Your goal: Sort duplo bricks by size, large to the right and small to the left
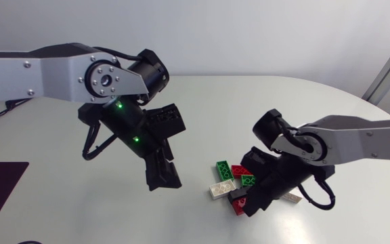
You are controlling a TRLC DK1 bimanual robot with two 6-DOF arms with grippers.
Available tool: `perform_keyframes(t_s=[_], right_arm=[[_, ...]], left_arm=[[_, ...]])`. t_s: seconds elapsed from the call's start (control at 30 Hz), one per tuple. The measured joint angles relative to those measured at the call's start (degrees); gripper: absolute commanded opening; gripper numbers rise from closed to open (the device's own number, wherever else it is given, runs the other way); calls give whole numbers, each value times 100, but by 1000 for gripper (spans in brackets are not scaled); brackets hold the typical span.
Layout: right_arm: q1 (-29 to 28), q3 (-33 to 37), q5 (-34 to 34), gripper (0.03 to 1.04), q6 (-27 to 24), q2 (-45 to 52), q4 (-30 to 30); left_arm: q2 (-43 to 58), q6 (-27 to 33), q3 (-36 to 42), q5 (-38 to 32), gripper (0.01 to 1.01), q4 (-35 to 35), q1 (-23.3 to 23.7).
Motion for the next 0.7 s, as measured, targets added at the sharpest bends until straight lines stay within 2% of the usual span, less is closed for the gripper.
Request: perform_keyframes(t_s=[0.2, 0.37, 0.7], right_arm=[[603, 785, -127, 48, 295, 79, -11], [1106, 1296, -144, 48, 437, 761, 33], [1287, 1858, -142, 48, 511, 1838, 79]], left_arm=[[-92, 0, 0, 0, 980, -2, 11], [-186, 0, -24, 0, 980, -2, 96], [-299, 0, -164, 0, 982, -4, 267]])
